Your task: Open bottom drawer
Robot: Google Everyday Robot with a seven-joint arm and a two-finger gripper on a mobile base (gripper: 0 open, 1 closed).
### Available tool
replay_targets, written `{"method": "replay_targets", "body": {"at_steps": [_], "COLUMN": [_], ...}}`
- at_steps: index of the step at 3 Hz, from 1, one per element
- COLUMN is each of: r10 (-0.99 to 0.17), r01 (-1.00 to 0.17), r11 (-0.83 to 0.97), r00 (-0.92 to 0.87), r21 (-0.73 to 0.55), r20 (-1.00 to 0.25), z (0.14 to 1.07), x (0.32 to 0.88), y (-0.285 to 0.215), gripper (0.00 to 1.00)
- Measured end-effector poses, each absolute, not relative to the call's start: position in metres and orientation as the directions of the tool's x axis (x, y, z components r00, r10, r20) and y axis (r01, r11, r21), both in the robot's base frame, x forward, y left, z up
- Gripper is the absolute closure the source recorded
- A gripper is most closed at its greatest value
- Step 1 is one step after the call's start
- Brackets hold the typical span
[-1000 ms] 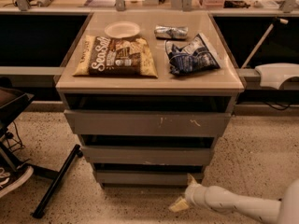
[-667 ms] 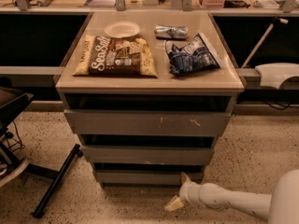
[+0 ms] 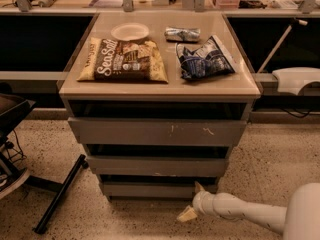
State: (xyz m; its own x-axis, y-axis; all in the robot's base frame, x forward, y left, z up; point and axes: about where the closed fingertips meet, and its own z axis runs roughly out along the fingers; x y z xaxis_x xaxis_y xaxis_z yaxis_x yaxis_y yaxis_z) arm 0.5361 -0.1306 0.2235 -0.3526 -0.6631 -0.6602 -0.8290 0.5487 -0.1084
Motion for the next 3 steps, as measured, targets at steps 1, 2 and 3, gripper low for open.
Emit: {"method": "replay_targets", "body": {"at_steps": [1, 2, 3], "r10": [-0.662, -0.660, -0.648], "r01": [-0.790, -0.782, -0.777], "r11": [0.593, 0.601, 0.616], "r00": [-0.372, -0.370, -0.408], "r21": [-0.152, -0.165, -0.128], "r20": [-0.650, -0.653, -0.643], "z": [0.197, 0.200, 0.181], "x": [0.613, 0.622, 0.623], "y": [-0.150, -0.154, -0.158], "gripper": [0.00, 0.00, 0.00]}}
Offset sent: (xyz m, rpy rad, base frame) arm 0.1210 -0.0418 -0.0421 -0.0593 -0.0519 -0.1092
